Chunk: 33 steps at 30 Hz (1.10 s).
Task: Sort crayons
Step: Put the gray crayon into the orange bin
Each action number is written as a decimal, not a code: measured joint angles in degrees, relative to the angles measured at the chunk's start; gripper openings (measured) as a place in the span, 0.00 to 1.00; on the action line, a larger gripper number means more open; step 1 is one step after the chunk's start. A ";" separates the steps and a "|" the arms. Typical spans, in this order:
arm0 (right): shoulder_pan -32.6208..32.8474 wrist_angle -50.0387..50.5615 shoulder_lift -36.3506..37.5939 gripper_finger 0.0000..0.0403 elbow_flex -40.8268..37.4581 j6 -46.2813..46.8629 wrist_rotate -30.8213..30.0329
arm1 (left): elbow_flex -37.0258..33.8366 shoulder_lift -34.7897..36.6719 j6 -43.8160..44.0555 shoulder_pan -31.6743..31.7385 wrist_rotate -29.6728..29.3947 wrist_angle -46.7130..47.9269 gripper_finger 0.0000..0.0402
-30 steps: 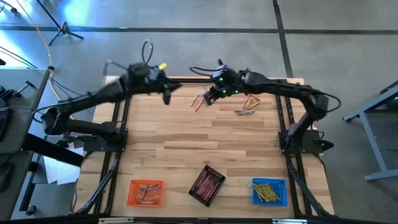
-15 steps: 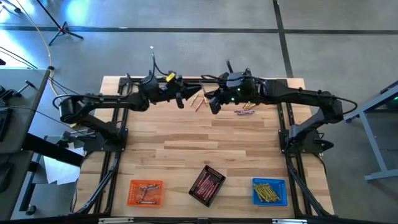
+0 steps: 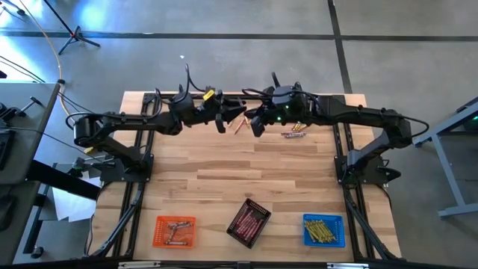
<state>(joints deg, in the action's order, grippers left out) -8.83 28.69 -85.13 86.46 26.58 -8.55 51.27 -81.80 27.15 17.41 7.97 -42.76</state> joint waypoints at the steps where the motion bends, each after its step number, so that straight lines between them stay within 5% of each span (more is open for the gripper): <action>1: -0.01 0.14 -0.02 0.02 0.00 0.00 -0.05 | 0.00 0.00 0.69 -0.12 -1.62 0.00 0.37; 4: -0.01 0.16 -0.03 0.02 0.00 0.03 -0.06 | 0.00 0.00 1.29 -0.59 -5.21 -0.07 0.32; 9: -0.01 0.84 -0.03 0.05 0.02 0.31 -0.20 | -0.01 0.02 3.69 -0.65 -4.37 -0.35 0.05; 15: -0.03 7.01 1.64 0.17 0.04 0.41 0.98 | -0.04 1.90 4.21 -0.59 -2.58 6.33 0.01; 20: -0.29 15.75 6.88 0.27 0.04 0.40 1.54 | -0.02 8.20 2.78 0.26 -1.88 25.72 0.01; 24: 0.90 23.52 10.31 0.32 0.07 1.89 3.70 | 0.01 15.36 6.75 -1.94 6.19 45.88 0.01; 33: 5.85 33.38 11.23 0.32 0.07 3.95 -0.47 | -0.04 22.60 39.42 -27.82 6.64 89.30 0.01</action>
<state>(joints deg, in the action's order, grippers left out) -2.98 62.07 -73.90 86.52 30.54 -9.03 51.22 -59.20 66.57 -10.41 14.62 46.54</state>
